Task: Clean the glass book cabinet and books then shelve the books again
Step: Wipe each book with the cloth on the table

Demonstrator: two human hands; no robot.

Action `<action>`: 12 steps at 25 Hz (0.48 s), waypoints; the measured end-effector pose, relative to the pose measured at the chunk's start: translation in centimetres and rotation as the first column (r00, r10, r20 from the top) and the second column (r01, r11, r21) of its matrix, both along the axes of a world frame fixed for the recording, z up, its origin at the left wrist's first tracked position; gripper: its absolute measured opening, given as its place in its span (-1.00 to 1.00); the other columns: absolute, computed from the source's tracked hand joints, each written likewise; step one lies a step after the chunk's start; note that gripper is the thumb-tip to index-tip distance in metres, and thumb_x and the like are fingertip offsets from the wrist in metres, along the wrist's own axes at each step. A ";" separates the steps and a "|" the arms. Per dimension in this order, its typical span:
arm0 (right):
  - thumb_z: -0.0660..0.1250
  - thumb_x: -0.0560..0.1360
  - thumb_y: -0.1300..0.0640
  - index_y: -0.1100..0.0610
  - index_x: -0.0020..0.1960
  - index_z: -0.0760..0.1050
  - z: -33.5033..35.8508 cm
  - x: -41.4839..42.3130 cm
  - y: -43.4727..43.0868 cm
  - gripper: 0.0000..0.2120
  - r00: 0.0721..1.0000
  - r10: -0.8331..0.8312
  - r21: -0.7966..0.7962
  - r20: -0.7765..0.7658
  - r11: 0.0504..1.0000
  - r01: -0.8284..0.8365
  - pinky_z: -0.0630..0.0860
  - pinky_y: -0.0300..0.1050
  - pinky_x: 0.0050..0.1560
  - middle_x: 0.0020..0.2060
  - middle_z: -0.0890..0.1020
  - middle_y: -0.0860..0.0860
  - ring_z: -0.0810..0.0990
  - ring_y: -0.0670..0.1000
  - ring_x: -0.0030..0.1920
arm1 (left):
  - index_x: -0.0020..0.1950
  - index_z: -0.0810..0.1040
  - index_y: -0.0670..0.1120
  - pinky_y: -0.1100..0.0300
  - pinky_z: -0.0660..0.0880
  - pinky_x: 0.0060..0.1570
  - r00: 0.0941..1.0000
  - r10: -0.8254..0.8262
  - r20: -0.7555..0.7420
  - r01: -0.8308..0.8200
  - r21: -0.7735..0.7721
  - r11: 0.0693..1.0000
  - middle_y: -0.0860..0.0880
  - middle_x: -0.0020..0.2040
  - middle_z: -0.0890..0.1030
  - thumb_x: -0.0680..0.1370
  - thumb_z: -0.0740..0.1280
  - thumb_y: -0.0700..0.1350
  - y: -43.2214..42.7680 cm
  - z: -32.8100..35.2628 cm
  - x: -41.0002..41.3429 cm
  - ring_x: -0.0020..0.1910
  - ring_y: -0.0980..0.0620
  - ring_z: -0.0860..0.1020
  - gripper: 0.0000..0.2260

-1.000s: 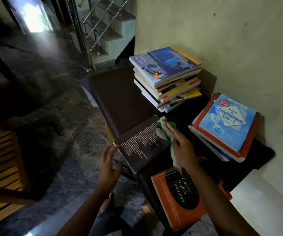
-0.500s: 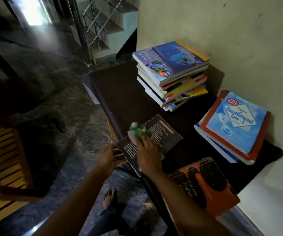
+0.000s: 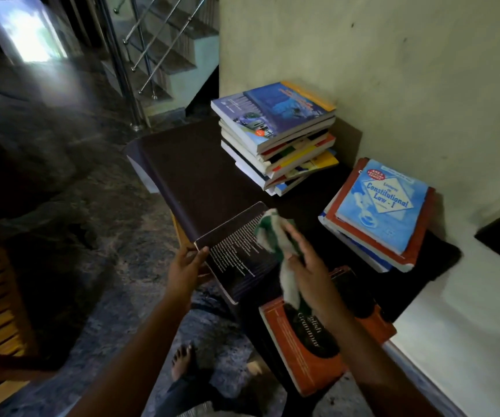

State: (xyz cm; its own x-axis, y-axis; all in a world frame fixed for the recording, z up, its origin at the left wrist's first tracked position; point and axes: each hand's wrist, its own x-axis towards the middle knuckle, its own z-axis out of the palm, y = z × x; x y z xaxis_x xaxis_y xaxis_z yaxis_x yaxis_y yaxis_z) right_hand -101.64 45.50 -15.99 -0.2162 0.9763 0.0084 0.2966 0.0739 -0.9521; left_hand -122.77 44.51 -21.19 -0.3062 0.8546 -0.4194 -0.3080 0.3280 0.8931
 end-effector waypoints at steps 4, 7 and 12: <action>0.12 0.52 0.17 -0.23 0.32 0.26 4.1 5.7 -1.4 -0.55 0.988 -0.153 0.177 -0.032 0.972 0.156 0.19 -0.19 0.43 0.36 0.27 -0.33 0.21 -0.32 0.39 | -0.07 0.48 -0.08 0.15 0.56 -0.20 0.899 -0.101 -0.427 0.251 0.310 0.917 -0.05 -0.15 0.63 0.51 0.35 -0.10 -1.2 3.6 2.4 -0.18 0.07 0.62 -0.91; 0.13 0.50 0.11 -0.16 0.37 0.25 6.4 9.6 -3.4 -0.54 0.969 -0.242 0.228 -0.053 0.942 0.247 0.24 -0.15 0.41 0.44 0.27 -0.15 0.22 -0.17 0.43 | 0.00 0.47 0.08 0.40 0.50 -0.16 0.615 -0.050 -0.787 0.537 0.371 0.758 0.17 -0.08 0.63 0.48 0.27 0.08 -3.5 4.2 5.9 -0.12 0.35 0.58 -0.85; 0.12 0.52 0.06 -0.06 0.44 0.23 4.7 12.0 -7.6 -0.53 0.951 -0.297 0.217 0.083 0.937 0.274 0.22 -0.31 0.35 0.41 0.31 -0.23 0.25 -0.23 0.41 | 0.18 0.50 -0.03 0.02 0.16 0.44 0.305 0.028 -0.952 0.936 0.305 0.174 0.02 0.29 0.52 0.62 0.12 -0.06 -6.6 -2.4 10.5 0.39 0.02 0.36 -0.77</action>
